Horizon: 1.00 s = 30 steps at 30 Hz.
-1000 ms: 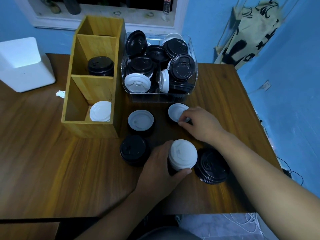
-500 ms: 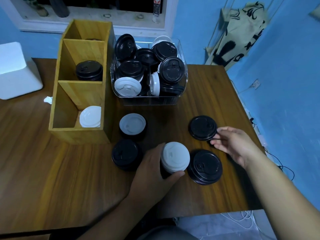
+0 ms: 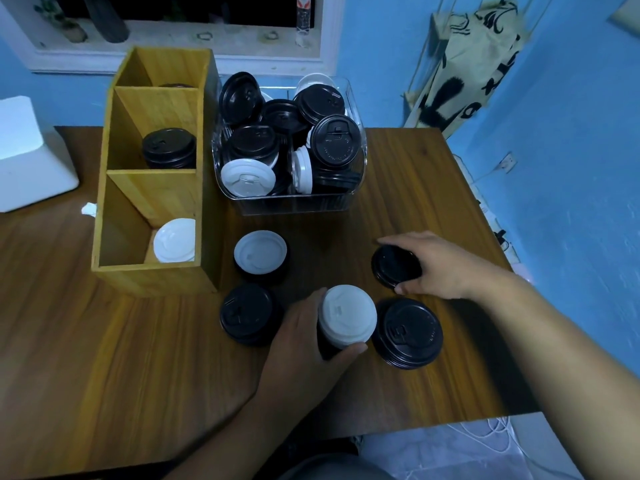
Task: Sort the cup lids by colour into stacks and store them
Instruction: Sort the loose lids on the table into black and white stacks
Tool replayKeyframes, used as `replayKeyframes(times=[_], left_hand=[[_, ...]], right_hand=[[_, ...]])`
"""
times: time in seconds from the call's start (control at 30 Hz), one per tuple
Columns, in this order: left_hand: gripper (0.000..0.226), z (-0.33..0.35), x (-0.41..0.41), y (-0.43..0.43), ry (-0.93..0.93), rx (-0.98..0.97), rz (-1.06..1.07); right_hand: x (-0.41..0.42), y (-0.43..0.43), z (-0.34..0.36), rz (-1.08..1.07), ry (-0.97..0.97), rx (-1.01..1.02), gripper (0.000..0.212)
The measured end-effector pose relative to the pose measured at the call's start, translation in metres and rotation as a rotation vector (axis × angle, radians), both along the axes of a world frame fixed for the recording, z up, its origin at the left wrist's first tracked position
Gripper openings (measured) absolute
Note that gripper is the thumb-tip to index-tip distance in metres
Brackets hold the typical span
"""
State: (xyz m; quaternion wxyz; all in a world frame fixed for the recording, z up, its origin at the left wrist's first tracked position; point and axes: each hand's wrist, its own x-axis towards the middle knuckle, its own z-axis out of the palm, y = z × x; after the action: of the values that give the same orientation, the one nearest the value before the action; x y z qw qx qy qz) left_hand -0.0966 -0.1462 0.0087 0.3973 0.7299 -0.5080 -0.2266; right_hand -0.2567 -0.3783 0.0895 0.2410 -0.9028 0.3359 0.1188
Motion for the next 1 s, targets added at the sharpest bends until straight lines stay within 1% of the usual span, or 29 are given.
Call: replayKeyframes(times=[0.03,0.13,0.17,0.23,0.3,0.33,0.4,0.43,0.47,0.53,0.57,0.6,0.63,0.67,0.7,0.77,0.83,0.9,1.0], left_hand=[[0.085,0.0,0.0,0.0,0.001,0.005,-0.002],[0.086,0.0,0.0,0.0,0.008,0.0,-0.002],[0.086,0.0,0.0,0.0,0.007,-0.001,-0.002],[0.085,0.0,0.001,0.0,0.0,0.003,-0.007],[0.084,0.0,0.001,0.001,0.0,0.001,-0.01],[0.084,0.0,0.001,0.001,0.003,0.002,-0.009],[0.087,-0.001,0.001,0.001,0.009,0.008,-0.004],[0.088,-0.002,0.001,0.001,0.011,0.012,-0.002],[0.089,-0.002,0.001,0.001,0.011,0.017,-0.003],[0.089,-0.002,0.001,0.001,0.01,0.025,-0.011],[0.089,-0.002,0.001,0.001,0.011,0.026,-0.014],[0.089,-0.001,0.001,0.001,0.012,0.023,-0.014],[0.088,-0.001,0.001,0.0,0.013,0.02,-0.013],[0.088,0.0,0.001,0.0,0.013,0.02,-0.013],[0.088,0.0,0.0,0.0,0.013,0.019,-0.012],[0.088,-0.001,0.001,0.001,0.003,0.012,-0.007],[0.088,0.0,0.0,0.001,-0.006,0.008,-0.006],[0.088,0.002,0.0,0.001,0.002,0.004,-0.002],[0.087,0.003,0.0,0.001,-0.002,0.007,-0.008]], right_hand=[[0.002,-0.002,0.001,-0.022,-0.043,0.022,0.086],[0.008,-0.009,0.013,-0.187,-0.261,0.139,0.077],[0.012,-0.013,0.014,-0.252,-0.301,0.138,0.078],[0.022,-0.023,0.011,-0.394,-0.306,0.096,0.078],[0.035,-0.033,0.005,-0.511,-0.239,0.018,0.073],[0.04,-0.036,0.001,-0.545,-0.173,-0.059,0.073],[0.047,-0.043,-0.007,-0.573,-0.004,-0.223,0.083],[0.049,-0.044,-0.01,-0.584,0.068,-0.26,0.09],[0.05,-0.045,-0.013,-0.597,0.118,-0.264,0.097],[0.045,-0.046,-0.015,-0.605,0.122,-0.209,0.104],[0.04,-0.046,-0.014,-0.602,0.087,-0.176,0.101],[0.034,-0.047,-0.012,-0.587,0.039,-0.154,0.094],[0.027,-0.049,-0.01,-0.546,-0.026,-0.143,0.082],[0.021,-0.05,-0.007,-0.476,-0.082,-0.127,0.069],[0.016,-0.053,-0.005,-0.378,-0.103,-0.106,0.063],[0.012,-0.056,-0.002,-0.191,-0.062,-0.049,0.074],[0.013,-0.059,-0.004,-0.083,0.026,-0.008,0.084],[0.015,-0.063,-0.007,-0.031,0.088,-0.014,0.087],[0.016,-0.068,-0.005,-0.023,0.096,-0.044,0.083]])
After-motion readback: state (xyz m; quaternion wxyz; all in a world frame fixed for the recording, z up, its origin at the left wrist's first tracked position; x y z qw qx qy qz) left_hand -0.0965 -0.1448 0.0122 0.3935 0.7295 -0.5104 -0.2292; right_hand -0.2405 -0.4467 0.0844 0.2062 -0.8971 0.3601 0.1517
